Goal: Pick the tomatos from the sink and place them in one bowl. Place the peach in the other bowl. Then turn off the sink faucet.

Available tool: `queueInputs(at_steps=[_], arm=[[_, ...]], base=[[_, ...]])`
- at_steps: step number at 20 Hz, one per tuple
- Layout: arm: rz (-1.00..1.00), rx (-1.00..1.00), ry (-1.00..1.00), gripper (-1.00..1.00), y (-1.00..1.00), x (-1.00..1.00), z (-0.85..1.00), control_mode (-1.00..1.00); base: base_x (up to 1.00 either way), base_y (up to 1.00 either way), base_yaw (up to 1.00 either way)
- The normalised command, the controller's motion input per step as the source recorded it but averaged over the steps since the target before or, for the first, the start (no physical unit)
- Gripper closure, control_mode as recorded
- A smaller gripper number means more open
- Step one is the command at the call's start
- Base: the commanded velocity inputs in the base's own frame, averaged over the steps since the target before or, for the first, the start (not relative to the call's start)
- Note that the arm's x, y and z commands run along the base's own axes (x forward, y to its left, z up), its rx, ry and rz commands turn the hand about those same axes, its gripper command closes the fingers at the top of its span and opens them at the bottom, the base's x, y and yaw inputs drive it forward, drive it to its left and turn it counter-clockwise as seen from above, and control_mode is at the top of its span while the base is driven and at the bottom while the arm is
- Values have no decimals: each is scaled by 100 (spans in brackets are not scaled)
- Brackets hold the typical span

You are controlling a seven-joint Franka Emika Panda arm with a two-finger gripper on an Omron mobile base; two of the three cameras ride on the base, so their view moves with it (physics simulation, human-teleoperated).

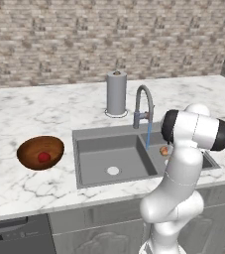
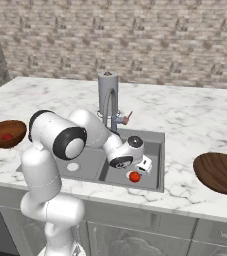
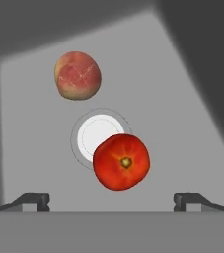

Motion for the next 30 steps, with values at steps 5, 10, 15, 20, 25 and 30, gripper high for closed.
queueInputs(at_steps=[5, 10, 15, 20, 25, 30], arm=[[0, 0, 0, -100, 0, 2, -17, -100], [0, 0, 0, -100, 0, 4, -20, -100], [0, 0, 0, -100, 0, 15, -20, -100], [0, 0, 0, -100, 0, 17, -22, -100], [0, 0, 0, -100, -2, 5, -21, -100], [0, 0, 0, -100, -1, 1, -21, -100]], base=[[0, 0, 0], [0, 0, 0], [0, 0, 0], [0, 0, 0], [0, 0, 0], [0, 0, 0]])
